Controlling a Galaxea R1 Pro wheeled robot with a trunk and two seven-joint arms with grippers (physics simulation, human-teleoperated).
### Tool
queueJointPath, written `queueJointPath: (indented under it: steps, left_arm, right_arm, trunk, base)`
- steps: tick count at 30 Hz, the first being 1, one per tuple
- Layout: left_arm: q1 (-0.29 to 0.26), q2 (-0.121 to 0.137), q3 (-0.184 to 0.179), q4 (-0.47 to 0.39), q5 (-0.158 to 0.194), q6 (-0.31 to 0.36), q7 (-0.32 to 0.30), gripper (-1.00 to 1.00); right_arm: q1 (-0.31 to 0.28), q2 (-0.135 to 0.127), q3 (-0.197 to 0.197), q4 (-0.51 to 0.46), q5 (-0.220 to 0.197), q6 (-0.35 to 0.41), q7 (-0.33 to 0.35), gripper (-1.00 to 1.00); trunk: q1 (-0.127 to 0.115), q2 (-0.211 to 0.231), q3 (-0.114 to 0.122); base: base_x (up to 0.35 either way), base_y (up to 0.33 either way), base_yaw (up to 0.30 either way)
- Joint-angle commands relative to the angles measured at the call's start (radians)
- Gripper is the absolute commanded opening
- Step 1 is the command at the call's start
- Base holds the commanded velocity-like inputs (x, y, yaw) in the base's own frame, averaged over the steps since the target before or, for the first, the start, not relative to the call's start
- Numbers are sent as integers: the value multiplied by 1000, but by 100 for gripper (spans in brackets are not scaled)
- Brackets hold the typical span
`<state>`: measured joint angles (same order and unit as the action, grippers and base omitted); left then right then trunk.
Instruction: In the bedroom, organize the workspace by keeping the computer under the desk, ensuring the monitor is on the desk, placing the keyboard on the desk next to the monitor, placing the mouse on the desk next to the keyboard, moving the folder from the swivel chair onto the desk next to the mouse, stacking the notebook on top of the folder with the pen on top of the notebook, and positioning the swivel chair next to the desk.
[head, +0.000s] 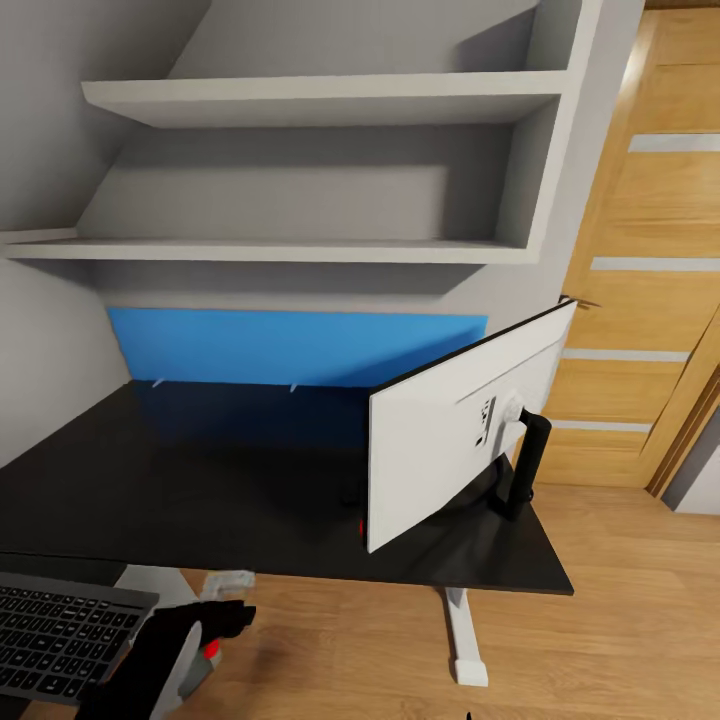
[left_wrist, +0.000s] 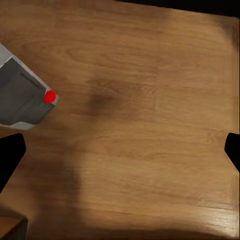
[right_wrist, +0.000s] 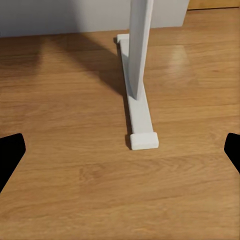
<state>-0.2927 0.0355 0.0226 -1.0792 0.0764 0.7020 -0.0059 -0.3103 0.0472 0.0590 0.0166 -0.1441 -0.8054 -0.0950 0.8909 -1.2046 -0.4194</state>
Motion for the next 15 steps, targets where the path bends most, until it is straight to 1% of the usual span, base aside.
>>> queueJointPath:
  steps: [1, 2, 3, 4, 5, 6, 7, 8, 9, 13, 15]
  left_arm:
    - [0, 0, 1, -32, 6, 34, 0, 100]
    - [0, -1, 2, -59, 6, 61, 0, 100]
    - [0, -2, 2, -114, 6, 113, 1, 100]
    - [0, -3, 2, -219, 5, 214, 2, 100]
    - [0, -4, 1, -242, 5, 233, 2, 100]
    - [0, -5, 1, -282, 5, 262, 3, 100]
    - [0, -7, 1, -301, 5, 272, 3, 100]
    - [0, -15, 0, -331, 2, 287, 3, 100]
    - [0, -20, 0, -341, 1, 293, 4, 100]
    - [-2, -39, 1, -370, -14, 310, 16, 100]
    - [-8, -50, 1, -376, -19, 315, 42, 100]
  right_arm:
    - [-1, 0, 7, 2, -6, -4, -3, 100]
    - [-1, 0, 7, 2, -6, -3, -3, 100]
    - [-1, 0, 7, 2, -6, -3, -3, 100]
    - [-1, 0, 7, 2, -6, -3, -3, 100]
    - [-1, 0, 7, 2, -6, -3, -3, 100]
    - [-1, 0, 7, 2, -6, -3, -3, 100]
    - [-1, 0, 7, 2, -6, -3, -3, 100]
    - [-1, 0, 7, 2, -6, -3, -3, 100]
    - [-1, 0, 7, 2, -6, -3, -3, 100]
    - [-1, 0, 7, 2, -6, -3, -3, 100]
    - [-1, 0, 7, 2, -6, -3, -3, 100]
  trunk:
    - [0, -1, -1]
    - [0, -1, -1]
    - [0, -1, -1]
    - [0, -1, -1]
    - [0, -1, -1]
    - [0, -1, -1]
    - [0, -1, -1]
    - [0, -1, -1]
    - [0, -1, -1]
    - [0, -1, -1]
    - [0, -1, -1]
  base:
    - [0, 0, 0]
    - [0, 0, 0]
    - [0, 0, 0]
    - [0, 0, 0]
    - [0, 0, 0]
    - [0, 0, 0]
    - [0, 0, 0]
    - [0, 0, 0]
    - [0, 0, 0]
    - [0, 0, 0]
    - [0, 0, 0]
